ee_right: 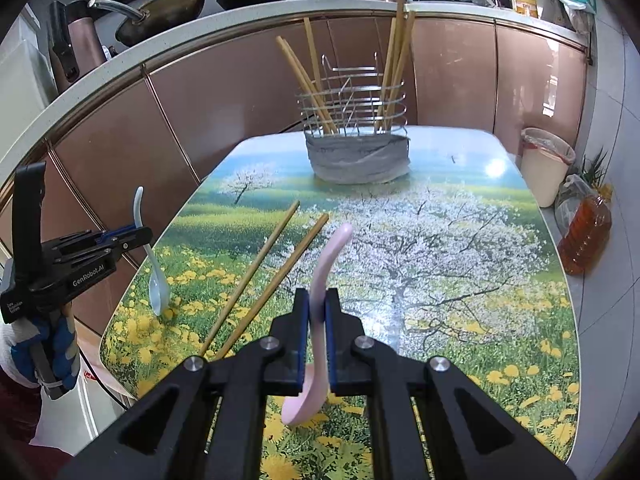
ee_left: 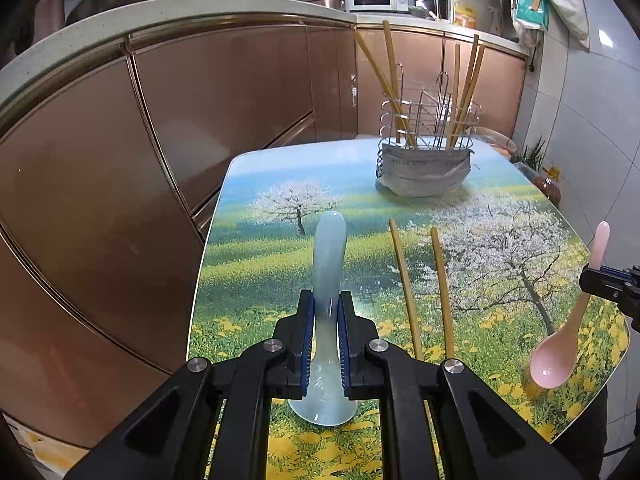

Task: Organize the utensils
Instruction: 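Lift both spoons and carry them over the wire holder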

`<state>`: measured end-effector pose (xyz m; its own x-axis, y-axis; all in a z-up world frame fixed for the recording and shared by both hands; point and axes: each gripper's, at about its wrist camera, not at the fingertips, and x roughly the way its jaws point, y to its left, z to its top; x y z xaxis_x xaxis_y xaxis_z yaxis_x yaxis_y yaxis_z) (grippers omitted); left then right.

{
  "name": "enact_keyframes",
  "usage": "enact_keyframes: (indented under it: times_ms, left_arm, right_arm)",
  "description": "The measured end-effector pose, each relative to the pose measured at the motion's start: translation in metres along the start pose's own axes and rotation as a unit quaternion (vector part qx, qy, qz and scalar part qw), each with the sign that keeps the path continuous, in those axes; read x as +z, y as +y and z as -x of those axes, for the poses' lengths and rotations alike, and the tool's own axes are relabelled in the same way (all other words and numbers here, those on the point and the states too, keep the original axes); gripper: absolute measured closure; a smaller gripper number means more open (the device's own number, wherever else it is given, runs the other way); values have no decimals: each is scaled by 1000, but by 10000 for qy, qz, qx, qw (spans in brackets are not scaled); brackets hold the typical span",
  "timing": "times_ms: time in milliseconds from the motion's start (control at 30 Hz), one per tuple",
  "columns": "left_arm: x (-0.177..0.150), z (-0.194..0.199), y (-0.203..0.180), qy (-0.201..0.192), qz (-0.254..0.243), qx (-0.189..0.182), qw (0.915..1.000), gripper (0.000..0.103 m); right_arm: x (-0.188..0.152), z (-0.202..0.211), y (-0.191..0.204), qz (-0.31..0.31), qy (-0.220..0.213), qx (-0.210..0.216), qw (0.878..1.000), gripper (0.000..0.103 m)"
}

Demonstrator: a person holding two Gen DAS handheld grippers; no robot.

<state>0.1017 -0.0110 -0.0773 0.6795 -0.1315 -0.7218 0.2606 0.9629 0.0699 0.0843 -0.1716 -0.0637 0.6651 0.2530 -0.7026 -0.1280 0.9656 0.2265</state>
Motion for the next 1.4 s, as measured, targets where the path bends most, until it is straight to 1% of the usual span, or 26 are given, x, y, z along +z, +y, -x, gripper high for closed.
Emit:
enact_keyframes:
  times_ms: [300, 433, 700, 800, 967, 1067, 1267, 1333, 1400]
  left_arm:
    - [12, 12, -1, -187, 28, -6, 9998, 92]
    - [19, 16, -1, -253, 45, -11, 9997, 92]
    - [41, 25, -7, -423, 33, -46, 9991, 92]
    - [57, 30, -11, -522, 9, -99, 9986, 92]
    - [93, 35, -16, -699, 84, -275, 9971, 92]
    - [119, 36, -20, -873, 133, -335, 9955, 92]
    - [175, 28, -30, -1260, 324, -629, 9895, 92]
    - [193, 21, -33, -1413, 445, -830, 9855, 92]
    - [208, 12, -35, -1499, 558, -939, 9826, 92]
  right_arm:
    - [17, 23, -3, 69, -378, -71, 9992, 96]
    - [25, 35, -8, 113, -570, -174, 9982, 96]
    - [44, 52, -18, 182, -905, -246, 9954, 96]
    - [57, 57, -21, 236, -1045, -247, 9939, 96]
    - [90, 68, -25, 412, -1395, -304, 9889, 96]
    - [118, 74, -27, 541, -1659, -363, 9840, 96]
    - [170, 67, -25, 756, -2053, -416, 9749, 96]
    - [183, 60, -25, 789, -2136, -397, 9729, 96]
    - [193, 51, -26, 811, -2184, -397, 9717, 96]
